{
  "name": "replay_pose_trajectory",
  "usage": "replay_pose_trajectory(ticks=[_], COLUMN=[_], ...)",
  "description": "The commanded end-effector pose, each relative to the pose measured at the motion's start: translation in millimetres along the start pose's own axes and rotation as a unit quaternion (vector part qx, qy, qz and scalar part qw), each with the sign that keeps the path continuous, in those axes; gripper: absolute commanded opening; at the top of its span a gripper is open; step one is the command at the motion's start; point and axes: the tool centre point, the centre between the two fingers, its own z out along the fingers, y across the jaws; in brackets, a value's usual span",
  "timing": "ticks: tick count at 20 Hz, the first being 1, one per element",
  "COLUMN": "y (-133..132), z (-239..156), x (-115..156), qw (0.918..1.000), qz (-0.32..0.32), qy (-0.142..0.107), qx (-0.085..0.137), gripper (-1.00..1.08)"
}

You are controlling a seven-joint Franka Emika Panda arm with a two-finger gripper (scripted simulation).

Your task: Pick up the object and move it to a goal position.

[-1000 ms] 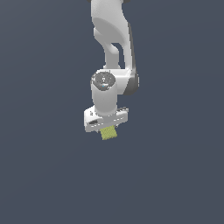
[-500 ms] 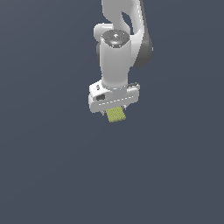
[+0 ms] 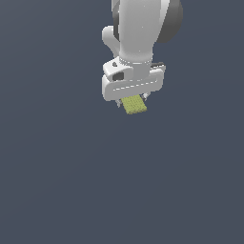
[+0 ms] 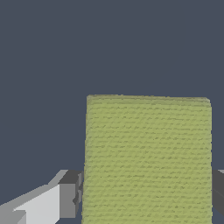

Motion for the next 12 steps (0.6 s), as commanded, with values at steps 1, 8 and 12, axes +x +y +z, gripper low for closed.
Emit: replay_pose_trajectory(ticks=[1,8,12], y=[-5,-12,-11], z=[-15,-32,-30], x=[-2,-3,-2], qw=[1.0,1.0,1.0], qz=[0.0,0.0,0.0], qy=[0.0,0.0,0.0], qx=[0.0,0.0,0.0], gripper=[-1.0,-1.0,-1.0])
